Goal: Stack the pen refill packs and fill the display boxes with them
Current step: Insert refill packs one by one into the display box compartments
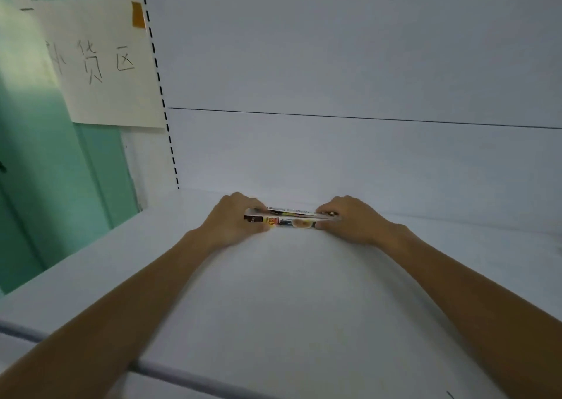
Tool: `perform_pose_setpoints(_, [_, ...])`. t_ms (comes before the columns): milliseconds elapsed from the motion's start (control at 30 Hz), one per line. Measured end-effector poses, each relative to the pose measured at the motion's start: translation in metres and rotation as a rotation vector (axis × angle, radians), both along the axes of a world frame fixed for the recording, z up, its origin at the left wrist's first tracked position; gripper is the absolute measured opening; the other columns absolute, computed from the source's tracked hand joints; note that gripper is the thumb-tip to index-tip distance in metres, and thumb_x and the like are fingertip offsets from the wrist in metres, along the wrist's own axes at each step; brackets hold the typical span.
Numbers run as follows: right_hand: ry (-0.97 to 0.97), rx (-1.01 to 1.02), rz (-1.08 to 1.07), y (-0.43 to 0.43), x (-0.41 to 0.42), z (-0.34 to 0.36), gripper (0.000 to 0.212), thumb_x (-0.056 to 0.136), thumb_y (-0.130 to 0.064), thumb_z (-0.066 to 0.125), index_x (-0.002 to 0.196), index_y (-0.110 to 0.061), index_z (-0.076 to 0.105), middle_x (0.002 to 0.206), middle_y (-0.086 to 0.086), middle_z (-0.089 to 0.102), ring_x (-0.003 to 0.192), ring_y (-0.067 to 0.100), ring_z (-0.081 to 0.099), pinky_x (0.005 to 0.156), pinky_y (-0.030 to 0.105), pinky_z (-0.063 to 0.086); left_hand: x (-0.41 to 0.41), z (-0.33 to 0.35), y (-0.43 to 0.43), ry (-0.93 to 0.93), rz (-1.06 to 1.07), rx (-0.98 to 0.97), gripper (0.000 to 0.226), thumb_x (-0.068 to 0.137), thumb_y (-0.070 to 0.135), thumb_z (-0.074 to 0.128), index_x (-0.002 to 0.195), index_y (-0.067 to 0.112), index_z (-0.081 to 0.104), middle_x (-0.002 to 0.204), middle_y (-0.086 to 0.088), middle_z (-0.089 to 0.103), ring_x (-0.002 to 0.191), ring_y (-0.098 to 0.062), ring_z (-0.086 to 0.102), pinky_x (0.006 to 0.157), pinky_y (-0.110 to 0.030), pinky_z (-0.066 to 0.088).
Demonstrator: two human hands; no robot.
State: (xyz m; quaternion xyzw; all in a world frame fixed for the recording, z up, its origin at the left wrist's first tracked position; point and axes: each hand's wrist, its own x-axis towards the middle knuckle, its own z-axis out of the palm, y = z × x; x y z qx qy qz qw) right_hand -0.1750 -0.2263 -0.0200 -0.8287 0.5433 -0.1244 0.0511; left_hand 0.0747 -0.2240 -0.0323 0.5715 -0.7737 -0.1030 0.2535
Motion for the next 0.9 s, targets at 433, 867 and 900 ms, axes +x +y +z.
perform_pose_setpoints(433, [-0.01,-0.15,0.061,0.044,-0.004,0.019,0.038,0.086,-0.038,0.062,0.119,-0.02,0.052,0.112,-0.006,0.054,0.103,0.013,0.049,0.08,0.026,0.039,-0.041,0.023,0.027,-0.378,-0.128,-0.177,0.011,0.094,0.029,0.045,0.096,0.019,0.049,0.094,0.0,0.06,0.078,-0.018,0.048,0.063,-0.029,0.032])
perform_pose_setpoints(867, [-0.302,-0.233,0.04,0.08,-0.044,0.003,0.06,0.083,-0.005,0.061,0.137,-0.017,0.039,0.133,0.004,0.042,0.108,0.016,0.05,0.093,0.022,0.04,-0.083,0.029,0.061,-0.516,-0.227,-0.258,0.014,0.097,0.034,0.038,0.095,0.02,0.039,0.083,0.0,0.056,0.07,-0.02,0.043,0.066,-0.029,0.027])
perform_pose_setpoints(900, [-0.202,-0.275,0.064,0.083,-0.051,0.005,0.049,0.084,-0.008,0.061,0.131,-0.014,0.048,0.129,0.005,0.044,0.105,0.017,0.051,0.089,0.021,0.04,-0.09,0.031,0.065,-0.508,-0.239,-0.249,0.015,0.097,0.033,0.038,0.091,0.019,0.037,0.085,0.0,0.054,0.072,-0.02,0.044,0.065,-0.029,0.028])
